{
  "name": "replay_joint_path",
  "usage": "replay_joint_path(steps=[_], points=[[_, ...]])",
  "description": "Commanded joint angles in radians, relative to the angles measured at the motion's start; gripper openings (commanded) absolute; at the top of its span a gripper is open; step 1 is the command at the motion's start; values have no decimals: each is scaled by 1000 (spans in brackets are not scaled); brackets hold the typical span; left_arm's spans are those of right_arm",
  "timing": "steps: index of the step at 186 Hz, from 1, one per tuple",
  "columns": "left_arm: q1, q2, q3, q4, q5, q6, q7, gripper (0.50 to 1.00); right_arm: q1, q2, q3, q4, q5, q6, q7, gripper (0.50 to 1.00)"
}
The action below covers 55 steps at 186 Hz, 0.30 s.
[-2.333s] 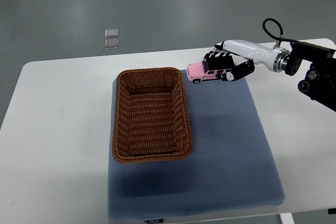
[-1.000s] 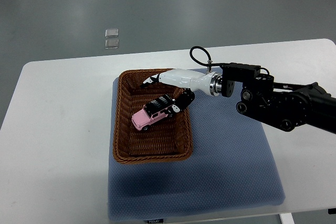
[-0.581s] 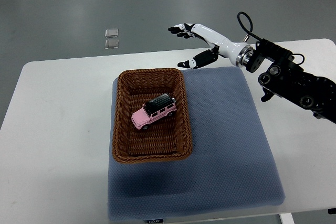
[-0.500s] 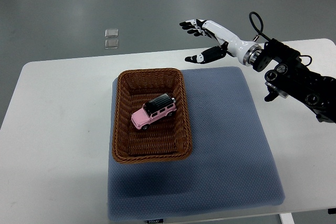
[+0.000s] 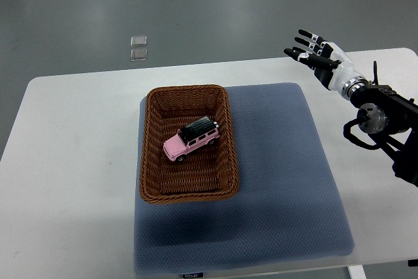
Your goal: Place pink car in brown basket
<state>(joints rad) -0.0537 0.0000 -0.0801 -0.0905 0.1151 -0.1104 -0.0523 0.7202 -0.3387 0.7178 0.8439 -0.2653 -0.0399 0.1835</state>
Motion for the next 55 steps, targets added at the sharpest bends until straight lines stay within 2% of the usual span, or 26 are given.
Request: replay_joint_path(steps=[1,6,55], points=[[0,0,-1,0,0,0,0,1000,-4,0,0,0,18,-21,5,905],[0,0,-1,0,0,0,0,1000,-7,-2,0,0,18,-28,8,919],[0,0,-1,0,0,0,0,1000,-24,-8,-1,-26,18,-28,10,921]])
